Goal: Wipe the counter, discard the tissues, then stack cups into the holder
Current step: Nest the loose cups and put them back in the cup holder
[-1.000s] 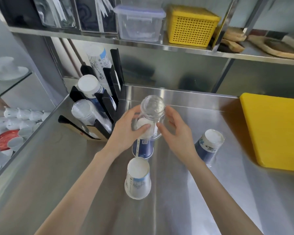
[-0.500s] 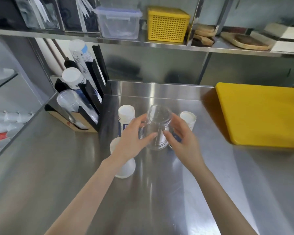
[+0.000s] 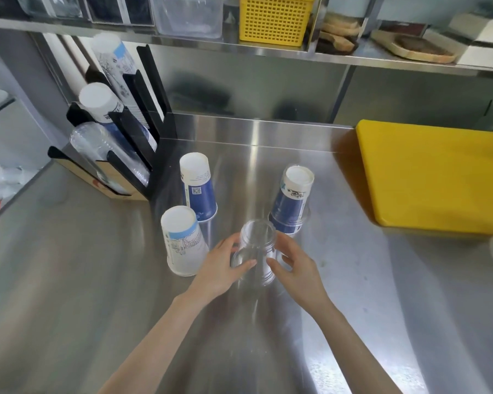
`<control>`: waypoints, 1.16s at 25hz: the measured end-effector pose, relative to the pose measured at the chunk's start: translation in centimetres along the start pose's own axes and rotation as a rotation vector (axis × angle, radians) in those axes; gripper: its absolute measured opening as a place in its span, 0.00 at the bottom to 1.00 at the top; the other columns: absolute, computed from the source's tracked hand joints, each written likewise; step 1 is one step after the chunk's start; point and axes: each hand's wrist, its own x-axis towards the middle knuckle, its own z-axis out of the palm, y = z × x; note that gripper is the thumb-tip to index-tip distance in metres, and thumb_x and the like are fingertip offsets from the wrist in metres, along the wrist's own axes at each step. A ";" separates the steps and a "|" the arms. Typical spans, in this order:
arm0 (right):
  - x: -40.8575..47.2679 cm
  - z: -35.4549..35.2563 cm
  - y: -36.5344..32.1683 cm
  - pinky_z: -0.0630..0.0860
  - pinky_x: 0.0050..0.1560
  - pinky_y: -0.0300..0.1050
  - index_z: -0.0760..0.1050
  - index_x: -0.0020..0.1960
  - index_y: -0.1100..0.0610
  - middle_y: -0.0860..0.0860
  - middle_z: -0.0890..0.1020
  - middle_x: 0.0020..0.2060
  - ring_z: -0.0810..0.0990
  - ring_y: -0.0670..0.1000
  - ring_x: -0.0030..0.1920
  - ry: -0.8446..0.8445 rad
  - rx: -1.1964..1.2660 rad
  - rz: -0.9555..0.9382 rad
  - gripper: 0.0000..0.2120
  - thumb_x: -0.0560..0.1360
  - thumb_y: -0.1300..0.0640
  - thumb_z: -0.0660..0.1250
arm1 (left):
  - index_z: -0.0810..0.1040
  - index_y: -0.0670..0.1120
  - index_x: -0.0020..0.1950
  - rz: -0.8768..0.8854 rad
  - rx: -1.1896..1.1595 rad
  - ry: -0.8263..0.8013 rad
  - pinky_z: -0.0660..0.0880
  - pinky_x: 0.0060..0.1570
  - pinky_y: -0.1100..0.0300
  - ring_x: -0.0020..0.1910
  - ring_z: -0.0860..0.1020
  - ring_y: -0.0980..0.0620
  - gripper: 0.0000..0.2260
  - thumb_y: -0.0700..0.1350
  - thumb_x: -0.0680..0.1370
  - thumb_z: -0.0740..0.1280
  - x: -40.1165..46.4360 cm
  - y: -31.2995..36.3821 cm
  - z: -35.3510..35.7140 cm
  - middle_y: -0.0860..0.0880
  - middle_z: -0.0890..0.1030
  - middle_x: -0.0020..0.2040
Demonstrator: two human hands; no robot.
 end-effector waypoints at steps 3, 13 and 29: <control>0.1 -0.2 0.8 0.64 0.47 0.16 0.64 0.67 0.45 0.30 0.71 0.52 0.73 0.32 0.50 -0.016 -0.009 0.039 0.25 0.72 0.58 0.66 | 0.67 0.51 0.64 -0.018 -0.008 -0.014 0.68 0.53 0.64 0.59 0.75 0.54 0.24 0.49 0.71 0.70 0.1 -0.4 0.8 0.50 0.76 0.61; 0.3 -1.2 1.5 0.67 0.51 0.23 0.68 0.63 0.45 0.34 0.75 0.53 0.74 0.33 0.53 -0.010 0.050 0.054 0.18 0.75 0.56 0.62 | 0.57 0.55 0.70 -0.012 0.048 -0.128 0.66 0.63 0.60 0.65 0.70 0.53 0.32 0.52 0.71 0.69 1.2 0.4 1.0 0.50 0.71 0.67; 9.6 -6.1 2.2 0.66 0.64 0.46 0.59 0.70 0.54 0.52 0.67 0.70 0.68 0.55 0.67 0.252 -0.071 0.129 0.26 0.75 0.53 0.63 | 0.52 0.48 0.73 0.089 0.153 -0.113 0.61 0.68 0.54 0.70 0.64 0.47 0.31 0.51 0.75 0.63 11.5 8.3 0.4 0.45 0.62 0.73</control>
